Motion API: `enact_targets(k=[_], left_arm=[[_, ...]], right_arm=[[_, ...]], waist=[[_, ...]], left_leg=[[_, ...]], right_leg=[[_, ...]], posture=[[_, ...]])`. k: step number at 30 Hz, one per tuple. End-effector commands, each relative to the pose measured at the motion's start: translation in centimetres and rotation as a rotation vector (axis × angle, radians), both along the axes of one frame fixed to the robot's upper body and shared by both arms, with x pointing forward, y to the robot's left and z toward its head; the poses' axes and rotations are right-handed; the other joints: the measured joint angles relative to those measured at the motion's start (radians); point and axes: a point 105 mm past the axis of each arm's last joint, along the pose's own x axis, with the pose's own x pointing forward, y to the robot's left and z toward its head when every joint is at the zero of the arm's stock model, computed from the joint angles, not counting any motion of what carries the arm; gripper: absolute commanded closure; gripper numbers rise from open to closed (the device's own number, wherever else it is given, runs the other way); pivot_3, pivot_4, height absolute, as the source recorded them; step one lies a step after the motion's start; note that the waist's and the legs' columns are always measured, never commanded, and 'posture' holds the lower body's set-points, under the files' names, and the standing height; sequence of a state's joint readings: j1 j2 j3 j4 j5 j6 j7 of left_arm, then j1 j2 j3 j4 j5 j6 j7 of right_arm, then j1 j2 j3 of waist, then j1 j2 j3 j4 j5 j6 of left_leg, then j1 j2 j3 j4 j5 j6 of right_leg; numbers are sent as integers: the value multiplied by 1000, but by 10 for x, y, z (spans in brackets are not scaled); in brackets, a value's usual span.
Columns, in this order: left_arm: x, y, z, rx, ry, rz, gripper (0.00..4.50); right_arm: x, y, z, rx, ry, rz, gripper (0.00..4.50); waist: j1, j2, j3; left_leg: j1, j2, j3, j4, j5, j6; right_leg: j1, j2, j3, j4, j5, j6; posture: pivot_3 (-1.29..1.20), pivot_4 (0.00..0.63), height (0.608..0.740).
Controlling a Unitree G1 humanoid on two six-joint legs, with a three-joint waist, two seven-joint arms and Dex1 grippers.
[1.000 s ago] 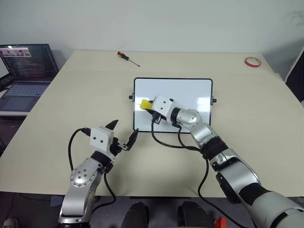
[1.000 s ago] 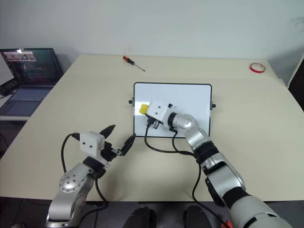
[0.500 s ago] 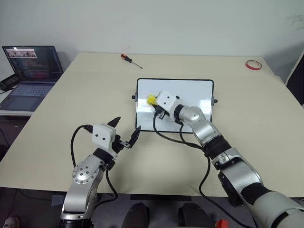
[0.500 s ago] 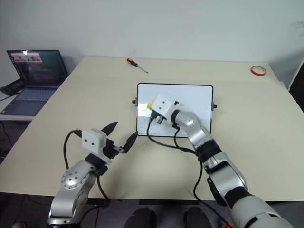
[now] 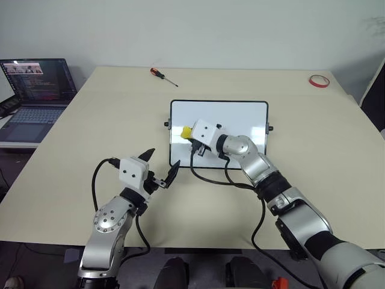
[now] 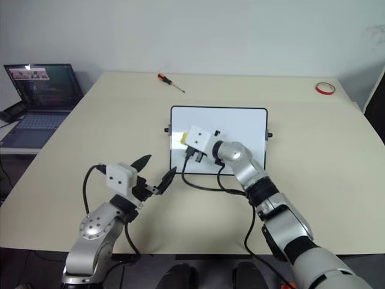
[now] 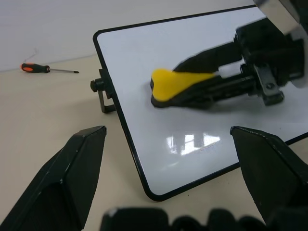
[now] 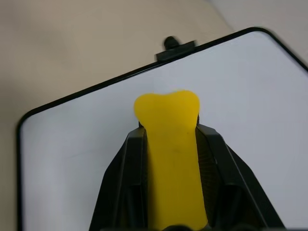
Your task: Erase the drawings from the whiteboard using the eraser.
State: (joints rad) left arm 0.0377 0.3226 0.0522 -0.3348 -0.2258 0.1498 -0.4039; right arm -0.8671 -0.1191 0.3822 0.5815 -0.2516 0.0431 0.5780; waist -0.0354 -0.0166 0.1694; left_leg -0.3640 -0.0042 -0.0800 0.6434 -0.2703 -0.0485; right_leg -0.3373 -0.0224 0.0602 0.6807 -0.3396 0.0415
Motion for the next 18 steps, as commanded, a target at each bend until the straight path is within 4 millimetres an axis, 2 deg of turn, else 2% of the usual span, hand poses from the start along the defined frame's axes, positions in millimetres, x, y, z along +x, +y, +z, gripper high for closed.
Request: enact_targets(k=[1,2,5,8,9,13,18], left_arm=[[-3,-4,10,-3,-44,-10,0],[-3,-4,10,-4,-44,-11,0],[-1,-10,12,-12,-55,-48,0],[-2,-21,21,-23,-85,-138,0],[-2,-25,25,-26,-95,-172,0],[1,-47,36,-21,-123,-337,0],[0,-80,41,18,-121,-609,0]], right_arm=[[3,-30,-26,-33,99,-91,3435],[3,-32,-23,-23,92,-98,3435],[2,-45,11,169,4,-138,3435],[-18,-63,43,332,-56,-114,3435],[-26,-71,48,346,-66,-112,3435],[-56,-108,61,334,-94,-186,3435],[-88,-158,64,344,-34,-429,3435]], waist=[[3,0,0],[4,0,0],[10,0,1],[16,0,2],[18,0,2],[16,0,2],[7,0,2]], left_leg=[[0,0,0,0,0,0],[0,0,0,0,0,0],[-1,0,-1,0,0,0],[-10,-1,-2,2,0,0],[-18,-1,-3,3,0,0],[-37,0,-2,3,3,-5],[-41,1,0,1,3,-5]], right_leg=[[0,0,0,0,0,0],[0,0,0,0,0,0],[0,-1,-2,-1,0,0],[-2,-1,-4,-2,0,0],[-9,-1,-5,-1,0,0],[-29,-1,-5,0,0,1],[-33,0,-5,-1,0,0]], posture=[[0,150,740],[0,150,740],[0,150,740],[0,150,740],[0,150,740],[0,150,740],[0,150,740]])
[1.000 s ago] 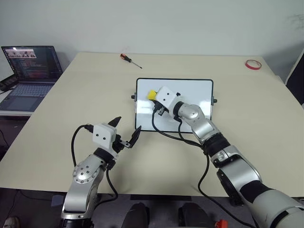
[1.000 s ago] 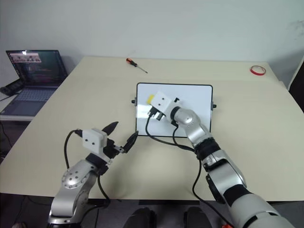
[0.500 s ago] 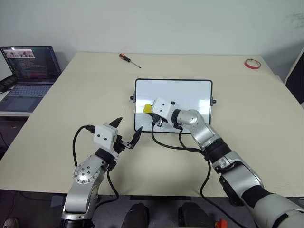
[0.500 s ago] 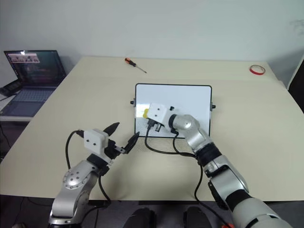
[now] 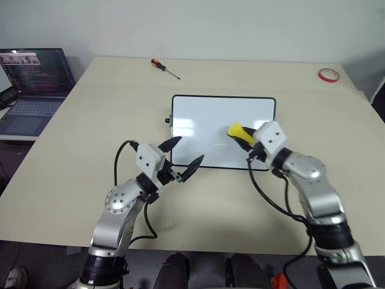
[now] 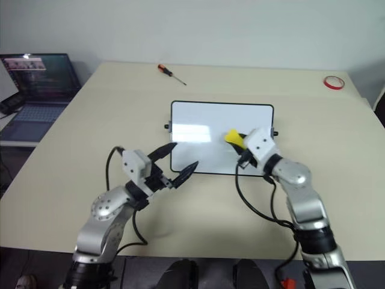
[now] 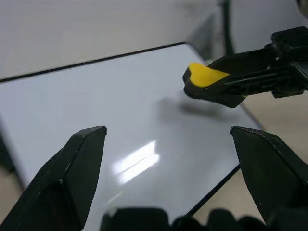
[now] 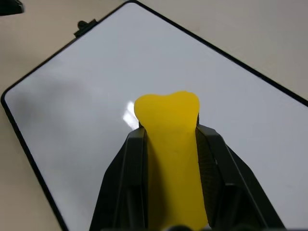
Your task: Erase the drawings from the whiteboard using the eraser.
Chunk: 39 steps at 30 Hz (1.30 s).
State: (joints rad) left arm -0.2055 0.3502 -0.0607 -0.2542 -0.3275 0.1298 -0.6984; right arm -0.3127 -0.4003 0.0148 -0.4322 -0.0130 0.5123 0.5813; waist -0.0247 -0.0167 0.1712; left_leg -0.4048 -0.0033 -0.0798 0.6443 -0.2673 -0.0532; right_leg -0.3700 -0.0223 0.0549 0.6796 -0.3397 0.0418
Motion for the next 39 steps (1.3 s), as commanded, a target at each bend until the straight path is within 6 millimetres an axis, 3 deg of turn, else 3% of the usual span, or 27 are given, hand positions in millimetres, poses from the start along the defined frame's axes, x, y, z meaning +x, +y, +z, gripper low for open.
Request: enact_targets(k=[1,7,11,17,22,30,39], left_arm=[[-7,-20,2,34,-17,-177,0],[1,-49,-8,99,-13,-428,0],[1,-66,-15,170,-54,-564,0],[-3,-86,-25,189,-63,-683,0],[-8,-92,-28,189,-57,-708,0],[-12,-83,-29,209,-45,-666,0],[-12,-76,-27,214,-25,-625,0]], right_arm=[[-20,-25,17,64,18,-134,3435],[-47,-90,-13,132,205,-522,3435],[-60,-115,-34,166,304,-673,3435],[-64,-130,-57,287,391,-788,3435],[-58,-132,-63,304,403,-795,3435],[-41,-131,-68,310,403,-769,3435],[-36,-137,-64,292,391,-777,470]], waist=[[-6,0,0],[-4,0,0],[-6,0,0],[-8,0,0],[-7,1,0],[-8,1,-1],[-7,2,-1]], left_leg=[[0,0,1,0,-1,1],[3,-2,0,1,0,3],[3,-3,-1,1,0,3],[3,-2,0,1,0,4],[3,-3,0,1,1,4],[3,-3,0,1,1,5],[3,-3,0,2,2,6]], right_leg=[[0,0,0,0,0,0],[2,2,-3,2,0,0],[3,3,-4,2,0,0],[3,4,-4,3,0,0],[3,3,-4,3,0,0],[3,3,-4,4,0,0],[3,3,-4,5,0,0]], posture=[[0,150,740],[0,150,740],[0,150,740],[0,150,740],[0,150,740],[0,150,740],[0,150,740]])
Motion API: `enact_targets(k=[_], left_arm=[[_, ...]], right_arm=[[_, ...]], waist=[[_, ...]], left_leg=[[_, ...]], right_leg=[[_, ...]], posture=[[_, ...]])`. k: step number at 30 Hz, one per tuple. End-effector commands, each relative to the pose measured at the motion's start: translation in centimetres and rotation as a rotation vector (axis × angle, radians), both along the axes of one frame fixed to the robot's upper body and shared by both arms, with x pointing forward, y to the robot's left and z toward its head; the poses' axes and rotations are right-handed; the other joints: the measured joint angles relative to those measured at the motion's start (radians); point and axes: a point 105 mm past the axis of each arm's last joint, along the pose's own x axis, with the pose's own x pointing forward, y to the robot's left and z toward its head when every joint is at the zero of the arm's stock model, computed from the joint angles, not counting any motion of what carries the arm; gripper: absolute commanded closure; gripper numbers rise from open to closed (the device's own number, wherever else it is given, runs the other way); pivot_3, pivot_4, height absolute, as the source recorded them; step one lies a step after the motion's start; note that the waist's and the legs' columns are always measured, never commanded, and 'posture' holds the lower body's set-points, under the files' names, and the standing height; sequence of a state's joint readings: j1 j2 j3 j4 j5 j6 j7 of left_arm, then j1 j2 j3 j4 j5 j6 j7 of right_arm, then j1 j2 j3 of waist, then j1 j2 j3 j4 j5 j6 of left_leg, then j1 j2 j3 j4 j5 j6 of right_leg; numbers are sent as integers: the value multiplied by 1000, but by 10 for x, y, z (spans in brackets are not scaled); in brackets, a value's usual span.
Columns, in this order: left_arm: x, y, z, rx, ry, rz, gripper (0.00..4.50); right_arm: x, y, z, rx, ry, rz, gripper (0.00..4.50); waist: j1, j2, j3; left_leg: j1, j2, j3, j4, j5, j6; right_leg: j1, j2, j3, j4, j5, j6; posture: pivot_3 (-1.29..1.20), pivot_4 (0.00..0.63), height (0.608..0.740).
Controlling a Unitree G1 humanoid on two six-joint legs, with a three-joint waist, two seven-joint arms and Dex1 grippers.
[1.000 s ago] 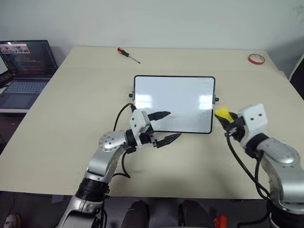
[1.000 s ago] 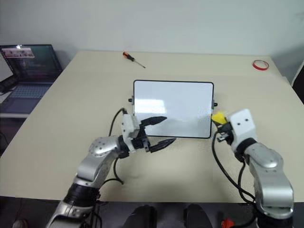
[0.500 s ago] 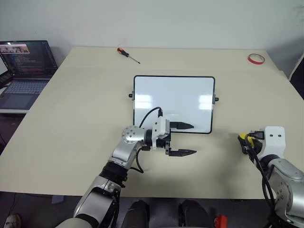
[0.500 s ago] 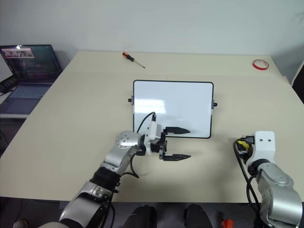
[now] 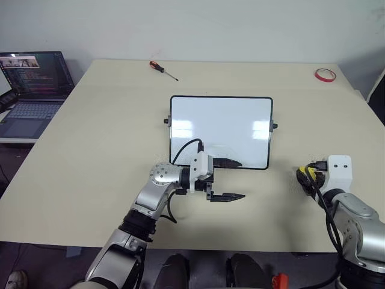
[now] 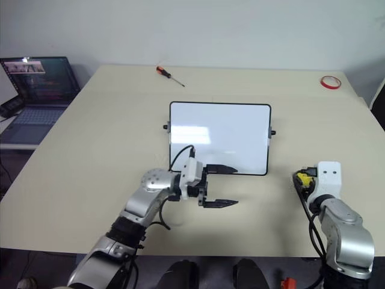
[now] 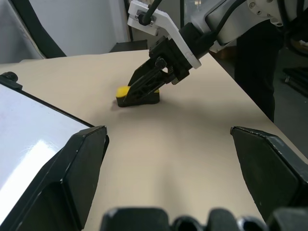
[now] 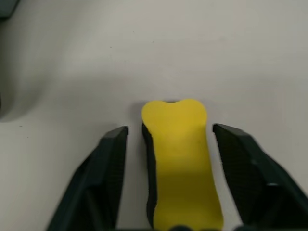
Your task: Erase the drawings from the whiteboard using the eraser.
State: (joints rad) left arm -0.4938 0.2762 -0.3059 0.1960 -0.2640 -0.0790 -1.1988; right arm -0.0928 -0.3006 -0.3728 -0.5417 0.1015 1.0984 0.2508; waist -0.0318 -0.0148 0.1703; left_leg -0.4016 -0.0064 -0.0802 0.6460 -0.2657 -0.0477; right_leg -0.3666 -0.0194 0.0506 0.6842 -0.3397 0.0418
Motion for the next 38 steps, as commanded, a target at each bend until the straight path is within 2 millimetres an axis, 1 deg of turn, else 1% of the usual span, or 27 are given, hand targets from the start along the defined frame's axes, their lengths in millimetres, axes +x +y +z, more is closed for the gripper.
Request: enact_targets(k=[1,6,8,10,11,14,17,18,20,21,22,23,25,26,28,30,31,32,34,38], left_arm=[[-1,1,12,-30,-28,13,0],[1,9,22,-62,-17,70,0],[3,24,33,-123,22,154,0],[5,40,52,-264,113,272,0],[3,46,57,-298,143,314,0],[6,67,59,-341,184,512,0],[8,76,53,-369,208,656,0],[5,90,41,-357,186,780,0],[0,110,26,-346,154,970,0],[-2,121,19,-359,167,1068,0],[-5,139,13,-397,194,1180,0],[-9,149,5,-415,222,1261,0],[-18,160,-4,-391,223,1342,0],[-22,157,-5,-375,207,1344,0],[-30,158,-7,-339,167,1366,0],[-42,168,-8,-311,117,1431,0],[-47,171,-10,-300,104,1452,0],[-50,171,-12,-290,100,1465,0],[-54,167,-16,-278,108,1468,0],[-55,161,-15,-293,120,1452,0]], right_arm=[[3,-6,15,-31,-59,-16,70],[1,-11,30,-36,-132,-49,28],[-4,-9,46,-32,-210,-51,28],[-11,-10,60,-26,-299,-73,28],[-15,-11,64,-22,-330,-85,28],[-26,-12,73,20,-423,-135,28],[-34,-14,79,5,-476,-150,28],[-41,-7,76,-11,-488,-132,28],[-51,0,70,-44,-492,-103,28],[-57,1,63,-58,-478,-96,28],[-63,3,54,-73,-456,-94,28],[-68,5,48,-103,-438,-75,28],[-74,14,40,-136,-429,-26,28],[-75,13,37,-137,-426,-19,28],[-80,14,29,-117,-412,-21,28],[-91,17,20,-115,-386,-3,28],[-95,17,17,-116,-377,-1,28],[-98,15,15,-121,-368,-3,28],[-101,11,14,-126,-365,-8,28],[-100,14,18,-117,-374,-1,28]], waist=[[0,0,0],[-1,0,0],[-3,0,0],[-4,1,0],[-4,1,0],[-1,1,-1],[1,1,-1],[2,1,-2],[0,2,-6],[0,2,-6],[1,2,-6],[1,2,-6],[1,2,-6],[1,2,-6],[1,1,-5],[1,0,-5],[1,1,-6],[1,1,-6],[2,0,-6],[2,-1,-6]], left_leg=[[0,0,0,0,0,0],[0,0,0,0,0,0],[0,0,0,1,0,0],[1,1,1,0,0,0],[1,2,1,0,0,0],[1,2,0,1,0,0],[2,1,1,1,1,0],[2,0,1,1,1,-1],[3,1,3,1,1,-1],[4,2,3,0,1,0],[4,2,3,0,1,0],[3,2,3,0,1,-1],[4,2,3,0,1,-1],[4,2,4,0,1,-1],[8,1,5,1,1,-1],[17,1,4,0,1,-1],[21,2,4,-1,0,-1],[22,3,4,-1,0,-1],[21,3,3,-2,0,-1],[20,3,4,-1,0,-1]], right_leg=[[0,0,0,0,0,0],[0,0,0,2,0,0],[-1,0,1,3,0,0],[-2,-1,3,4,0,0],[-2,-1,3,5,0,0],[-2,-2,3,5,0,0],[-1,-2,5,7,0,0],[-1,-2,6,8,0,0],[-1,-2,10,7,0,0],[-1,-2,11,6,0,0],[-1,-2,11,6,0,0],[-2,-2,11,6,0,0],[-1,-2,12,6,0,0],[-1,-2,12,7,0,0],[1,-2,13,9,0,0],[11,-2,13,6,0,0],[16,-2,12,3,-1,0],[17,-2,12,2,-1,0],[17,-2,11,-1,-1,0],[17,-2,12,-3,0,1]], posture=[[0,150,740],[0,150,740],[0,150,740],[0,150,740],[0,150,740],[0,150,740],[0,150,740],[0,150,740],[0,150,740],[0,150,740],[0,150,740],[0,150,740],[0,150,740],[0,150,740],[0,150,740],[0,150,740],[0,150,740],[0,150,740],[0,150,740],[0,150,740]])
